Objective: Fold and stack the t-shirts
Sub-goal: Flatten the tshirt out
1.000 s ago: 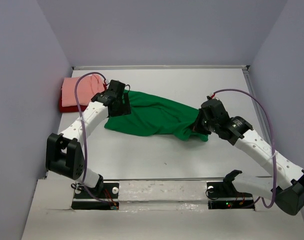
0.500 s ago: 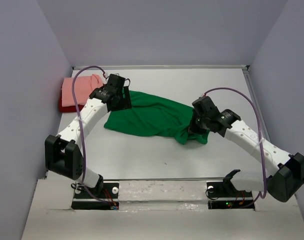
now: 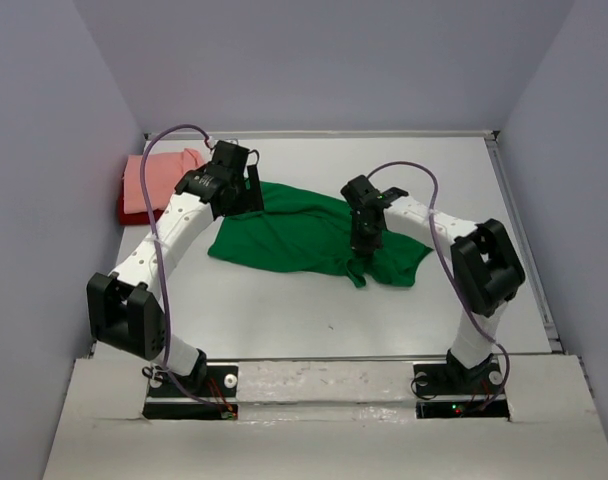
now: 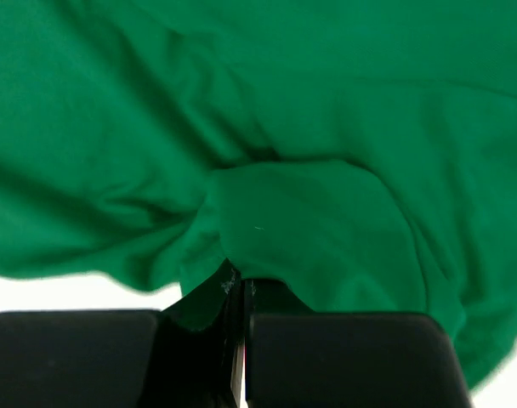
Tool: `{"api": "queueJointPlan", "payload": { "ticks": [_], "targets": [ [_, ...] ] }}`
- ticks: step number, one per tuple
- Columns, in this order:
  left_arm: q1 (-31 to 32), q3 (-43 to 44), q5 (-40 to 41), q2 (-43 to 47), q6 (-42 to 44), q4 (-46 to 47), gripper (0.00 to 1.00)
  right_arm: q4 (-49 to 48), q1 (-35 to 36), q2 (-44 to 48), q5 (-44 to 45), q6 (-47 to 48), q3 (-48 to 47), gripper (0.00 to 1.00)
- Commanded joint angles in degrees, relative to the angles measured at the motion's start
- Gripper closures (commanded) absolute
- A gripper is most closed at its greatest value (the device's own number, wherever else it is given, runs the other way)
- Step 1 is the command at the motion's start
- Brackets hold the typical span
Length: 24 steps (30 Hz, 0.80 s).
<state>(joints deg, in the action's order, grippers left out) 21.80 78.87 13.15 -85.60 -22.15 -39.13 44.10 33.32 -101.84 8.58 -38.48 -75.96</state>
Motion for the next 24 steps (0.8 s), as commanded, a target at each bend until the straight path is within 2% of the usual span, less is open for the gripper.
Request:
{"api": "queueJointPlan", "payload": {
  "ticks": [1, 4, 9, 11, 12, 13, 16, 24],
  "targets": [
    [0.4, 3.7, -0.6, 2.3, 1.1, -1.6, 0.07, -1.6, -0.4, -5.6, -5.5, 6.7, -6.6, 1.0],
    [0.3, 4.2, -1.0, 2.1, 1.6, -1.4, 0.07, -1.8, -0.4, -7.4, -8.1, 8.9, -8.6, 1.0],
    [0.3, 3.8, -2.2, 1.4, 1.5, -0.3, 0.07, -3.8, -0.4, -5.0, -12.1, 12.8, -8.1, 0.98],
    [0.4, 3.7, -2.6, 1.2, 1.5, -0.1, 0.07, -3.4, -0.4, -4.5, -12.1, 13.8, -8.5, 0.88],
    [0.6, 3.6, -2.9, 1.1, 1.4, 0.4, 0.07, -3.3, -0.4, -3.5, -11.9, 14.0, -8.2, 0.69],
    [0.6, 3.6, -3.0, 1.1, 1.5, 0.5, 0.07, -3.2, -0.4, -2.8, -12.2, 14.3, -8.0, 0.6],
    [0.7, 3.5, -3.1, 0.8, 1.6, 0.6, 0.07, -2.1, -0.4, 0.2, -11.9, 13.9, -6.4, 0.46],
    [1.1, 3.2, -3.7, 0.3, 1.6, 1.3, 0.07, 1.5, 3.7, 9.2, -9.8, 8.0, -1.8, 0.45]
  ]
}}
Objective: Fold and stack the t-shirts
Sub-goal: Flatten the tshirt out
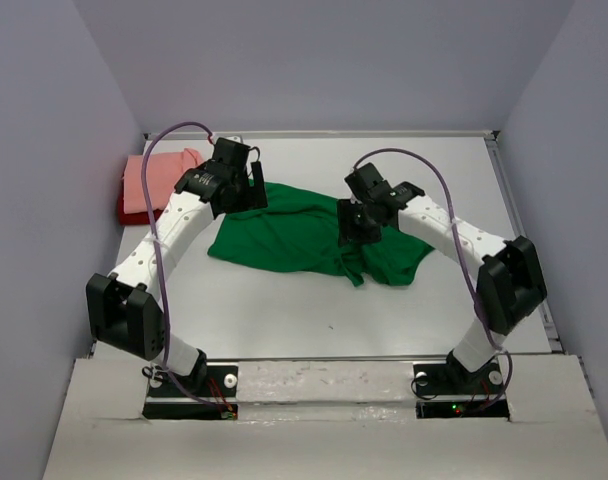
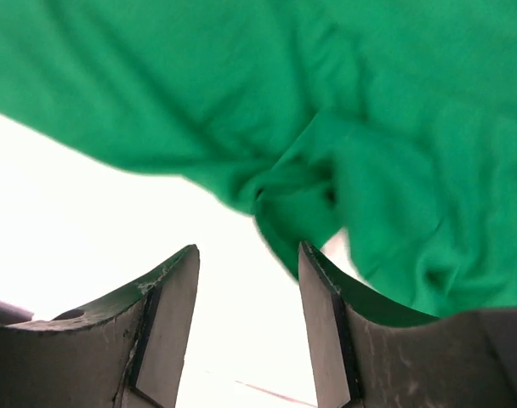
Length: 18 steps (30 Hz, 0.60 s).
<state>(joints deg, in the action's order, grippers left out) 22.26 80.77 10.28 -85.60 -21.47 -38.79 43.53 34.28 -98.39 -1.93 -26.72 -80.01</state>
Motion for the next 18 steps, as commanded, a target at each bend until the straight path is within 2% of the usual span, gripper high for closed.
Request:
{"api": "queueJointPlan", "payload": {
  "ticks": [1, 2, 4, 5, 12, 18],
  "targets": [
    [0.7, 1.4, -0.9, 0.3, 0.8, 0.9, 0.07, 2.1, 2.7, 6.8, 0.6, -4.6, 2.9, 0.48],
    [0.8, 1.5, -0.8, 0.3, 0.9, 0.8, 0.07, 2.1, 3.3, 8.6, 0.1, -5.3, 4.8, 0.52],
    [0.8, 1.8, -0.4, 0.3, 1.1, 0.7, 0.07, 1.8, 3.9, 10.0, -0.5, -7.4, 7.1, 0.89],
    [0.8, 1.8, -0.2, 0.3, 1.1, 0.6, 0.07, 1.0, 3.9, 10.8, -0.4, -7.9, 9.7, 1.0],
    [0.8, 3.3, 0.1, 0.3, 1.3, -0.3, 0.07, -0.3, 3.9, 10.2, 4.6, -11.6, 15.8, 1.0],
    [0.7, 4.5, 0.5, 0.9, 1.6, -1.2, 0.07, -1.2, 3.9, 5.5, 9.2, -11.2, 14.9, 1.0]
  ]
}}
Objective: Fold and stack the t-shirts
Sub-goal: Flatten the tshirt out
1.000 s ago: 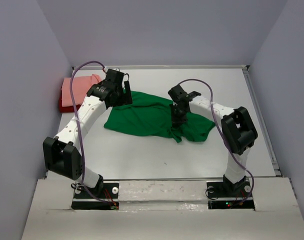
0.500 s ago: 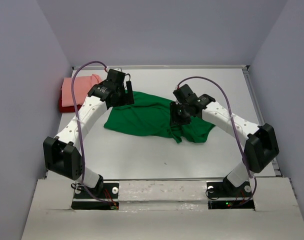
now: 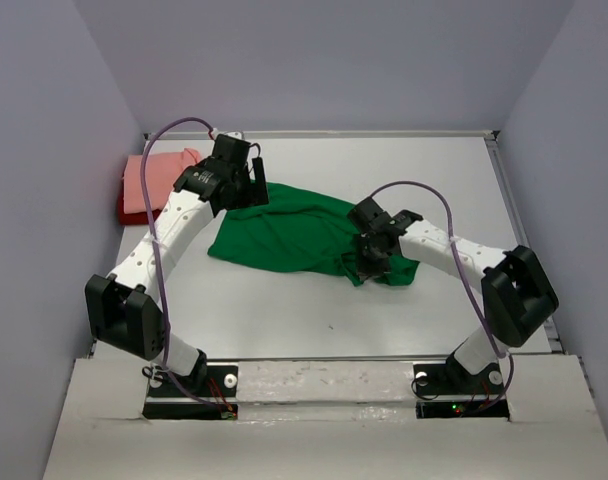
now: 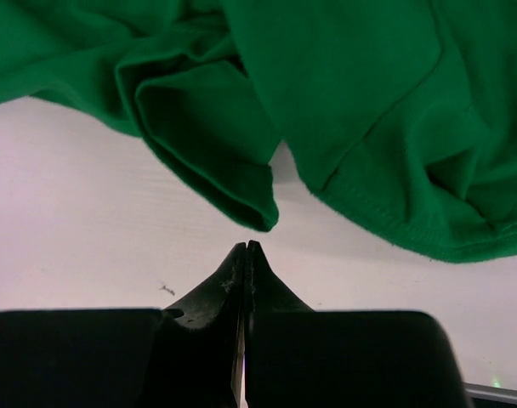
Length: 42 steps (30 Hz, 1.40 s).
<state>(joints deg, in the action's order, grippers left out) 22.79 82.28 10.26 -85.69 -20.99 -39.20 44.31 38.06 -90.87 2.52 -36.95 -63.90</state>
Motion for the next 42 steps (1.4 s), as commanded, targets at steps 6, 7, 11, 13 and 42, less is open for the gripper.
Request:
{"api": "queueJointPlan", "payload": {
  "ticks": [6, 7, 11, 13, 42],
  "targets": [
    [0.2, 2.4, 0.8, 1.8, 1.4, -1.4, 0.07, -2.6, -3.8, -7.4, 6.8, 0.8, -3.6, 1.0],
    [0.2, 2.5, 0.9, 2.0, 1.5, -1.6, 0.07, -2.5, -4.4, -7.8, 7.4, 0.5, -3.9, 1.0],
    [0.2, 2.5, 1.3, 2.7, 1.8, -1.7, 0.07, -1.9, -4.4, -8.5, 11.3, 0.2, -4.8, 1.0],
    [0.2, 2.5, 1.3, 2.6, 1.7, -1.7, 0.07, -1.8, -4.4, -8.8, 11.4, 0.9, -5.4, 1.0],
    [0.2, 0.9, 0.8, 4.0, 2.7, -1.4, 0.06, 5.2, -8.8, -13.5, 21.8, 2.5, -13.6, 1.0]
  ]
}}
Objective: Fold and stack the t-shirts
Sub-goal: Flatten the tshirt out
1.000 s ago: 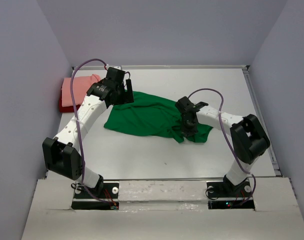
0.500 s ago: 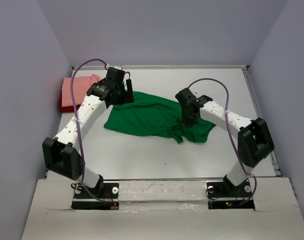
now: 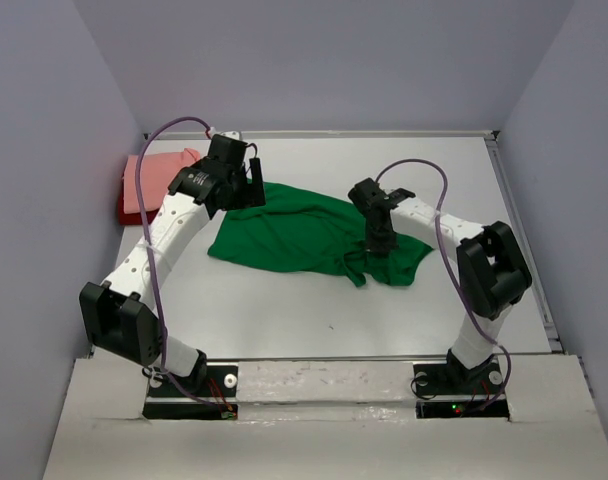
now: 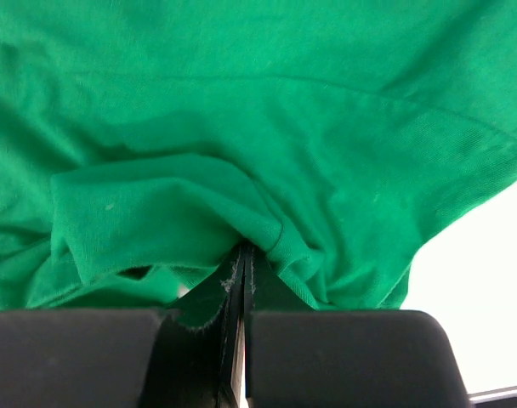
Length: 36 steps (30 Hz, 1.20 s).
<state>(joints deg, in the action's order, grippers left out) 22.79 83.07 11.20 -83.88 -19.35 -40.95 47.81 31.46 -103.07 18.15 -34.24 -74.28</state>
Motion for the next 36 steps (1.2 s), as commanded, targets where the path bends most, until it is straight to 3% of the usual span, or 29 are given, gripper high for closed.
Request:
{"api": "queueJointPlan", "payload": {
  "ticks": [1, 8, 13, 14, 17, 21, 26, 30, 33, 36],
  "targets": [
    [0.2, -0.2, -0.4, 2.0, 0.9, 0.3, 0.06, 2.0, -3.2, -1.3, 6.3, -0.1, -3.2, 1.0],
    [0.2, -1.4, -0.7, 2.4, 0.6, 0.7, 0.05, 2.3, -11.2, -1.0, 7.9, 2.9, -2.7, 1.0],
    [0.2, 0.5, -0.2, 2.3, 0.9, -0.2, 0.05, 0.3, -11.8, -0.7, 2.7, 7.1, -3.7, 1.0],
    [0.2, 0.5, -0.2, 2.2, 0.9, -0.2, 0.04, -0.4, -11.8, 0.3, 0.9, 7.5, -3.2, 0.98],
    [0.2, 0.1, -0.6, 2.0, 0.7, 0.3, 0.05, -1.8, -11.0, 7.0, -1.4, 8.5, -1.8, 0.79],
    [0.2, -0.9, -1.1, 1.2, 0.4, 1.0, 0.04, 1.7, -5.6, 13.7, -6.4, 8.4, -4.7, 0.62],
    [0.2, -1.9, 0.0, -0.3, -0.2, 2.5, 0.04, 4.5, 2.4, 16.2, -10.2, 3.6, -5.6, 0.63],
    [-0.2, -3.9, -0.8, -4.3, -0.9, 4.4, 0.03, -2.6, 2.5, 16.3, -17.7, 3.3, 1.9, 0.79],
    [-0.6, -4.9, -3.5, -6.3, -1.5, 5.4, 0.04, -7.3, 2.5, 15.3, -19.6, 3.7, 5.8, 0.79],
    [-1.9, -5.6, -5.3, -7.4, -1.7, 7.1, 0.04, -8.8, 2.5, 12.4, -18.4, 5.6, 7.2, 0.71]
  ]
}}
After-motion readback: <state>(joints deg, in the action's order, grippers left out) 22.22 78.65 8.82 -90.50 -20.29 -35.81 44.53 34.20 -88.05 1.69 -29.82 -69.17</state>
